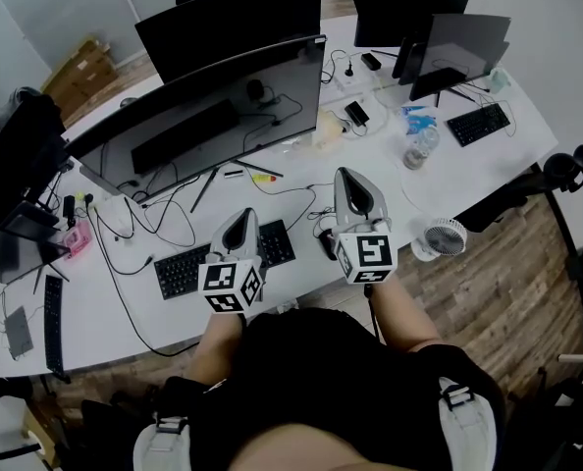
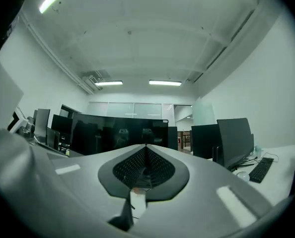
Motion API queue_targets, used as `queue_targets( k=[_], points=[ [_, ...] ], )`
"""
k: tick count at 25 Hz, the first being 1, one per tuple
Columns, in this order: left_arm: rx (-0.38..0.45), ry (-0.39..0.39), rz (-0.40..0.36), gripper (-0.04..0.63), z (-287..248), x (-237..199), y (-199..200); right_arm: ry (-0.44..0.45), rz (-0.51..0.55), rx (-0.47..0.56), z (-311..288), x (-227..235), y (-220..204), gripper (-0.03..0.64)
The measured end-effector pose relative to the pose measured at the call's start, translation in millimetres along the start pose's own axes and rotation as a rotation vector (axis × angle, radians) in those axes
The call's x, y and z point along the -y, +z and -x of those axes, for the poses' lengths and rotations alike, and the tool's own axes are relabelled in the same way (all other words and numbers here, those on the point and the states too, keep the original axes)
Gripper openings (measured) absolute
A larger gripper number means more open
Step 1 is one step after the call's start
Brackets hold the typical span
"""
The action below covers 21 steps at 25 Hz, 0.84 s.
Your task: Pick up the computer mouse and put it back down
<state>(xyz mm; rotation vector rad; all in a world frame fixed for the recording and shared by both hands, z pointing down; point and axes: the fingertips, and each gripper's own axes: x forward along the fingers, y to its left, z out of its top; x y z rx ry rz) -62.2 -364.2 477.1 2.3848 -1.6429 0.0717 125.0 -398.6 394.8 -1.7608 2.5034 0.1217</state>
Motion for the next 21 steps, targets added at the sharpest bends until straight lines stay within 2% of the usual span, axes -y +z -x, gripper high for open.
queue_targets(
  k=[21],
  points=[
    [0.041, 0.025, 0.008, 0.052, -3, -17, 12, 0.034, -0.03, 0.012, -13, -15, -3, -0.002]
  ],
)
